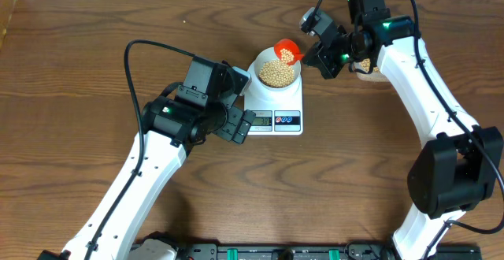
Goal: Scoop item into bowl and weigh 50g on scale
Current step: 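Tip the scoop more steeply with the right gripper to pour more beans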
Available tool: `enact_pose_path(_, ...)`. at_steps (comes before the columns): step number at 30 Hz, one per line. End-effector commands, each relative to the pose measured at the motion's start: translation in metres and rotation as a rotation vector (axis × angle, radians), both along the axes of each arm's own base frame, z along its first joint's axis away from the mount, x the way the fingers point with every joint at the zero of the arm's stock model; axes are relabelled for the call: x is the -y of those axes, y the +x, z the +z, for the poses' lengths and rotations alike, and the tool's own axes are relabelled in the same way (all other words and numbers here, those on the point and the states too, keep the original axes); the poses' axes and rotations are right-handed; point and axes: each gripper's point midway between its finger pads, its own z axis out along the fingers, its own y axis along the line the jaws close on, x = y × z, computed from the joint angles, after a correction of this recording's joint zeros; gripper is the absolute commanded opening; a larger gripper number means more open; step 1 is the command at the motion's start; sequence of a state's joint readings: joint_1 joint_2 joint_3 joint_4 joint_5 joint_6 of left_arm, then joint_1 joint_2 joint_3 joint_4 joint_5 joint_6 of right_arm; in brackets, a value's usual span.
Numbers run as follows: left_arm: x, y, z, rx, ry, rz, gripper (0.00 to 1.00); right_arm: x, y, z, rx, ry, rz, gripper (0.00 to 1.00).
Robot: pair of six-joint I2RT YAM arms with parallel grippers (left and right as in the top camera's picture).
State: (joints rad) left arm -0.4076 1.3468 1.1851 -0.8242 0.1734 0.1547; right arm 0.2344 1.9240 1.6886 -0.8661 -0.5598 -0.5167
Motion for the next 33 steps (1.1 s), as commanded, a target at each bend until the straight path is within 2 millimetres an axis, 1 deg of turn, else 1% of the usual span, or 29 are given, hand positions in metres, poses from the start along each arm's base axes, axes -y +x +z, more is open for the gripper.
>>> enact_pose_path(1,-0.0028,0.0004,-0.0033,-0.006,0.013,0.006,0.92,-0.0024,0.0017,0.0149,0.046,0.008,0.017,0.01)
enact_pose_path(9,-0.0028,0.0004,-0.0033,-0.006,0.013,0.006,0.92,-0.0024,0.0014,0.0148,0.042,0.009,0.013,0.01)
enact_pose_path(23,-0.0027,0.0005,-0.0033,-0.006,0.012,0.006,0.92,-0.0027,0.0006,0.0148,-0.013,0.033,-0.048,0.01)
enact_pose_path(33,-0.0028,0.0004,-0.0033,-0.006,0.013,0.006,0.92,-0.0027,0.0008,0.0149,-0.013,0.034,-0.049,0.01)
